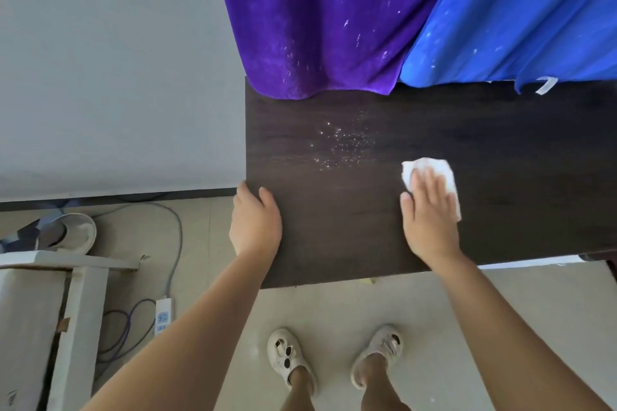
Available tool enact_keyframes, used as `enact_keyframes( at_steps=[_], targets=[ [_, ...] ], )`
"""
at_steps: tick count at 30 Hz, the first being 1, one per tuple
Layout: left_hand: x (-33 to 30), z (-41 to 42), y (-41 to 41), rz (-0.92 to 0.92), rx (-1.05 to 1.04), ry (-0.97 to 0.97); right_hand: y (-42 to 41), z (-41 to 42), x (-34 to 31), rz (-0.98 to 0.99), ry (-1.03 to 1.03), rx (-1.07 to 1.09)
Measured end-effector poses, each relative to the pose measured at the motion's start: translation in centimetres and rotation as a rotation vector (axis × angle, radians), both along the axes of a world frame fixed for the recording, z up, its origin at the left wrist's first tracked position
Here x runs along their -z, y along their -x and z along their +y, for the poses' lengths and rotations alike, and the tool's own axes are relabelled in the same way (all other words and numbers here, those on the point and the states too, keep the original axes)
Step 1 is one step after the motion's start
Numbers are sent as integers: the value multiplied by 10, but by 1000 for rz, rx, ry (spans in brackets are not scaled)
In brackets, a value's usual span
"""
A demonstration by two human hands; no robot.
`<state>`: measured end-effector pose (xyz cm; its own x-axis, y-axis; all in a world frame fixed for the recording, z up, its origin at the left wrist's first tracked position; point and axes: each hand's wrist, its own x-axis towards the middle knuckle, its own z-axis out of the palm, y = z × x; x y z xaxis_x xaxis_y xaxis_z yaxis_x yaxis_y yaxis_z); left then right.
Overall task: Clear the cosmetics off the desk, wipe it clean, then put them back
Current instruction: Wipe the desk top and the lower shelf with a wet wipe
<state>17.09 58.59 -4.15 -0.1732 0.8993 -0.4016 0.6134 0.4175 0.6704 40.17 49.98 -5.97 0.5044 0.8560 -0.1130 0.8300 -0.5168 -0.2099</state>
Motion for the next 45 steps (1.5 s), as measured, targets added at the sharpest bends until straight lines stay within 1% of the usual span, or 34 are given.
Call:
enact_keyframes(
  at_steps=[1,2,3,4,7,8,9,10,12,14,16,17,18,19,20,21,24,25,26,27,28,29,30,31,32,34,35,36,37,38,40,43,44,45],
  targets=[
    [2,-1,-1,62,19,-29,-1,15,-1,15,23,143],
    [2,-1,-2,105,31,-51,9,30,-3,39,36,232],
    [4,-1,-3,136,33,-65,27,45,-6,65,41,237],
    [4,-1,-3,154,33,-62,51,58,-7,91,35,140],
    [5,0,-3,155,31,-42,131,74,-16,264,25,-465],
    [5,0,-3,148,26,-38,139,76,-17,306,18,-598],
    [4,0,-3,153,25,-39,131,80,-17,320,4,-671],
    [4,-1,-3,164,28,-42,113,83,-16,282,-24,-687],
    [3,-1,-4,188,35,-50,62,74,-1,85,-82,-577],
    [2,-1,-5,203,45,-52,-2,52,6,-39,-45,-239],
    [1,0,-7,221,49,-58,-45,36,-4,-6,-19,177],
    [1,1,-8,235,46,-60,-51,38,-10,81,32,365],
    [1,0,-8,249,42,-58,-47,49,-16,130,56,476],
    [0,0,-9,259,40,-58,-34,65,-17,133,75,484],
    [0,-1,-9,263,40,-59,-14,83,-15,126,76,398],
    [0,0,-9,265,41,-59,13,102,-11,130,53,236],
    [1,0,-10,281,43,-47,107,136,-9,203,36,-370],
    [1,1,-11,285,46,-42,124,140,-13,224,46,-522],
    [1,1,-11,285,47,-40,124,145,-15,223,35,-619],
    [1,1,-11,285,46,-41,111,149,-15,211,-1,-669],
    [1,1,-10,286,43,-42,90,147,-10,148,-39,-686],
    [1,1,-10,284,39,-42,64,140,-4,51,-56,-634],
    [0,1,-10,280,38,-40,31,130,3,-39,-65,-499],
    [-1,1,-10,273,39,-44,-5,117,5,-67,-65,-280],
    [0,1,-10,265,39,-53,-38,104,4,-55,-62,-36],
    [-1,2,-11,262,27,-62,-76,93,-15,66,40,403],
    [-2,2,-11,267,23,-54,-79,100,-22,106,89,534],
    [-2,1,-11,269,24,-49,-71,114,-27,116,110,575],
    [-2,1,-11,270,29,-50,-54,132,-26,118,96,538],
    [-2,1,-12,273,34,-49,-30,151,-21,116,73,430],
    [-3,3,-13,288,35,-45,35,180,-7,105,32,119],
    [-4,2,-12,299,46,-18,134,186,-3,123,34,-436],
    [-4,1,-12,294,47,-11,149,185,-7,138,41,-604],
    [-4,1,-11,291,46,-9,150,185,-10,151,30,-715]
  ],
)
